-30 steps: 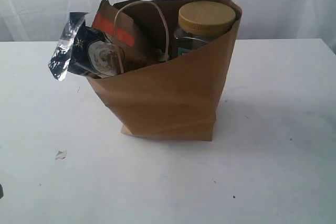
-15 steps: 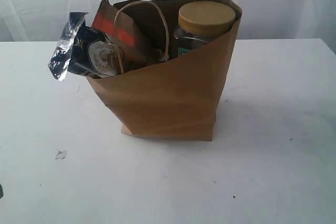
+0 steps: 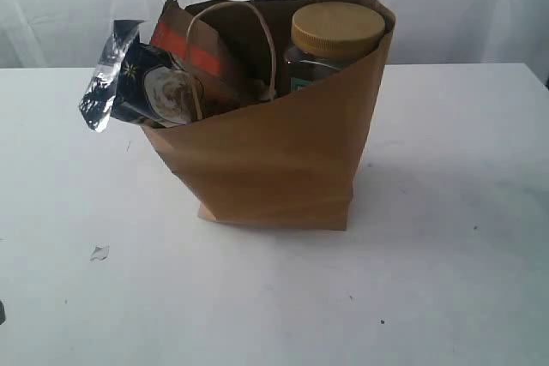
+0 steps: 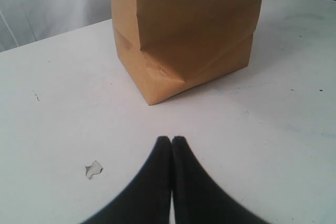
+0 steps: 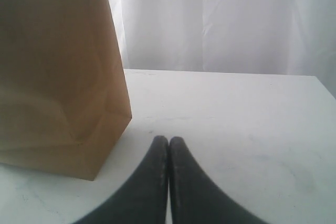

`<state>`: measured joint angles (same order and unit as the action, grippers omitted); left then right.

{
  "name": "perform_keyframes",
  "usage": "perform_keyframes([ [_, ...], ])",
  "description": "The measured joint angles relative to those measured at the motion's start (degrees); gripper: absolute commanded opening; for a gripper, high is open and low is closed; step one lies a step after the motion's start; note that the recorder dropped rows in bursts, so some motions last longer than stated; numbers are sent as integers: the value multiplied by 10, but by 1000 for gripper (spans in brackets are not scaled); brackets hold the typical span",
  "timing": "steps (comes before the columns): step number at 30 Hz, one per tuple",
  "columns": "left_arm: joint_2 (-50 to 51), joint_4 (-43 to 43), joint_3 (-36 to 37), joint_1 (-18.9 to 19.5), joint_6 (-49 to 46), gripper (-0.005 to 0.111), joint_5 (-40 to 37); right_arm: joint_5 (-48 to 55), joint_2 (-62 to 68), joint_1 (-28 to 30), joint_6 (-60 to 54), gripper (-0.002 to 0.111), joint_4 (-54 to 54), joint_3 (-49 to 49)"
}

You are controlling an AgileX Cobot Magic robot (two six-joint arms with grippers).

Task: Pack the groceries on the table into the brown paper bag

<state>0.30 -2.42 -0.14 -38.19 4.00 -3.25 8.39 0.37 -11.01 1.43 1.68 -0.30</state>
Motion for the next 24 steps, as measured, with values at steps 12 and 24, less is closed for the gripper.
perform_keyframes([
  [12,0,0,0,0,0,0,0,0,0,0,0,0,0,0],
  [24,0,0,0,72,0,0,0,0,0,0,0,0,0,0],
])
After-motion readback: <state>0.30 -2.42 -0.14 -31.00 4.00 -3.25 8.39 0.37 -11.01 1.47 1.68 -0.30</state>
